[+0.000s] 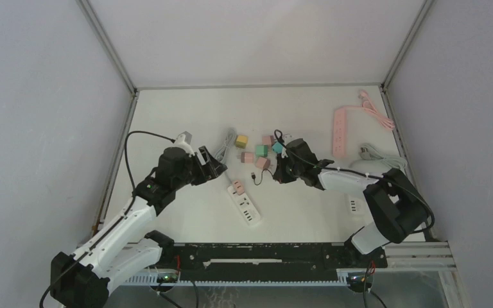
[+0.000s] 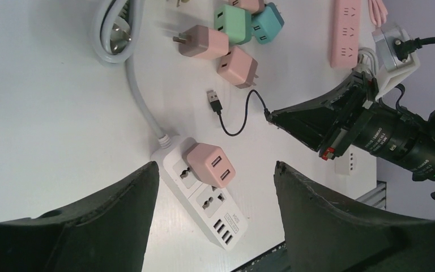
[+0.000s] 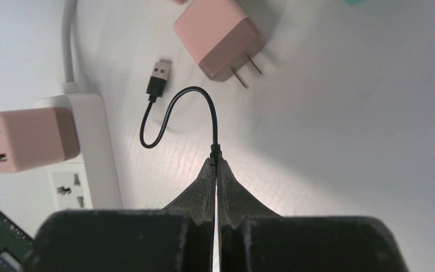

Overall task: Insert the plug
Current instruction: Pick up the plug from the center of the board, then adjust the plug.

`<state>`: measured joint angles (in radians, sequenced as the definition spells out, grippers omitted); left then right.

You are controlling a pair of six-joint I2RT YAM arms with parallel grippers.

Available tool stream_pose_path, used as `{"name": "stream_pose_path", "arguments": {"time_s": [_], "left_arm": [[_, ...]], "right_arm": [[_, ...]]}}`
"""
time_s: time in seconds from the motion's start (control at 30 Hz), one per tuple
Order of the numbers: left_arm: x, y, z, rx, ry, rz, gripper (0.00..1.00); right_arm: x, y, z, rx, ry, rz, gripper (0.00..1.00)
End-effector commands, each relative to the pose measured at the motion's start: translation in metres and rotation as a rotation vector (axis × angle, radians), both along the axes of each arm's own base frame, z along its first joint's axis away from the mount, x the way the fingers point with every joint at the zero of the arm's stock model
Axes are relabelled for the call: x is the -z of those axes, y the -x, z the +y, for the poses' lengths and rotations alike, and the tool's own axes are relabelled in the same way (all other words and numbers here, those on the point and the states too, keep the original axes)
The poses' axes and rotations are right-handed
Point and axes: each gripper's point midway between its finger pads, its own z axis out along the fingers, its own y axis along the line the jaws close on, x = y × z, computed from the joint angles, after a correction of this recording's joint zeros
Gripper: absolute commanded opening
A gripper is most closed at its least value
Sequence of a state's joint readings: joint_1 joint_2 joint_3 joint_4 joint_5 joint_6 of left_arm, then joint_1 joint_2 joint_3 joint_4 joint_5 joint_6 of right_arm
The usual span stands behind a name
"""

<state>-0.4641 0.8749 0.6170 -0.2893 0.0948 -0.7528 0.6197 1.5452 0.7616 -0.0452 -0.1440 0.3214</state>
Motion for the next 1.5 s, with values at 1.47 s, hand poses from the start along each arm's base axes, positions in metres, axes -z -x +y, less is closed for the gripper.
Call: {"name": "stream_pose_path", "arguments": {"time_s": [1.47], "left_arm": [[-0.107, 0.025, -0.084, 0.521, -0.194, -0.825, 0.88]], "right_arm": [[-0.212, 0.081, -0.025, -0.252, -0.276, -0.434, 0.0]]}}
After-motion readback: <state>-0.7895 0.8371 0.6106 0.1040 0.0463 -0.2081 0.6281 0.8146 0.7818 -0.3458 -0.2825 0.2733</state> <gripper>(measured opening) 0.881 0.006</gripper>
